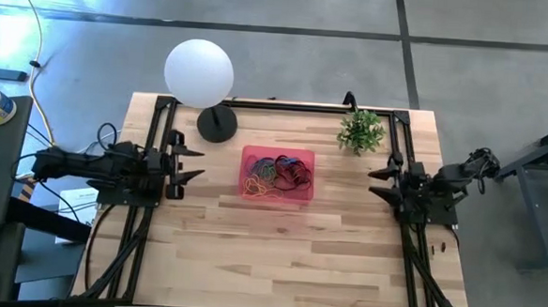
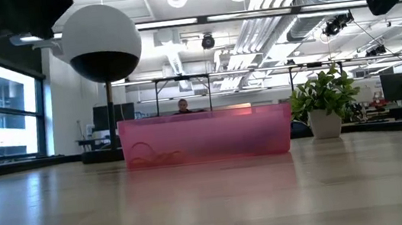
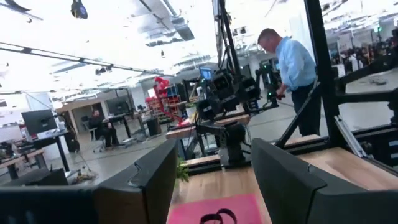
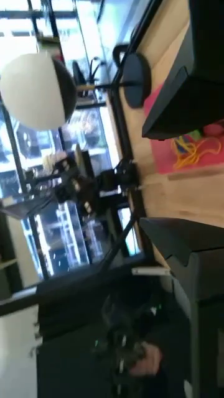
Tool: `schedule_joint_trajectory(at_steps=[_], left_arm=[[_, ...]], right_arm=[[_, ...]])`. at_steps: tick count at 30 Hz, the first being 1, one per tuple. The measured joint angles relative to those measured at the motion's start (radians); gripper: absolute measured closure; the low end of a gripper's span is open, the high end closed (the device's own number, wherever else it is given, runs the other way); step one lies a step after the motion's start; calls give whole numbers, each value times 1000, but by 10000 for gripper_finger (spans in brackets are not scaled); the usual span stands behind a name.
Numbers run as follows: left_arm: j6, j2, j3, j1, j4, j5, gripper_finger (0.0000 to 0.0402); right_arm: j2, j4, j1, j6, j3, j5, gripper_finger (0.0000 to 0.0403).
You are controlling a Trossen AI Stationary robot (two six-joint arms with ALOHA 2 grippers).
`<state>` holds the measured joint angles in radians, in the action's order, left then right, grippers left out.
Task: Pick and place rubber bands into bin
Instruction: Return to Home Position
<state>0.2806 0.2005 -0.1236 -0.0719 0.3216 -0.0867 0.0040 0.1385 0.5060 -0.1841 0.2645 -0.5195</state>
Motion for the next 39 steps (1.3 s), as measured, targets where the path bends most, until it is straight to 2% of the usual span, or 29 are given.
schedule_joint_trajectory(at_steps=[3, 6, 8, 10, 11, 12, 15, 19, 24, 28, 30, 39], left_arm=[[-27, -53, 47, 0, -1, 0, 207], [-56, -103, 92, 0, 2, 0, 208], [-72, -132, 117, 0, 17, 0, 208], [-78, -152, 116, 0, 16, 0, 207], [-79, -157, 116, 0, 23, 0, 207], [-79, -162, 115, 0, 25, 0, 207], [-88, -175, 115, 0, 17, 0, 209], [-118, -175, 115, 0, -25, -12, 207], [-179, -174, 115, 0, -76, -17, 208], [-190, -174, 115, 0, -92, 20, 207], [-184, -174, 115, 0, -105, 30, 208], [-250, -174, 114, 0, -279, 7, 208]], right_arm=[[0, 19, -4, -17, 2, 37, 199], [0, 45, -4, -78, -27, 30, 199], [0, -57, -4, -84, -96, 29, 199], [3, -259, -17, -46, -191, 62, 199], [7, -351, -32, -40, -237, 95, 199], [10, -359, -53, -58, -255, 125, 199], [40, -270, -139, -137, -241, 232, 199], [33, -275, -304, -122, -233, 420, 199], [-2, -192, -507, -130, -235, 638, 199], [-2, -218, -594, -130, -253, 760, 199], [-2, -202, -604, -124, -254, 758, 199], [11, -176, -602, -55, -254, 618, 199]])
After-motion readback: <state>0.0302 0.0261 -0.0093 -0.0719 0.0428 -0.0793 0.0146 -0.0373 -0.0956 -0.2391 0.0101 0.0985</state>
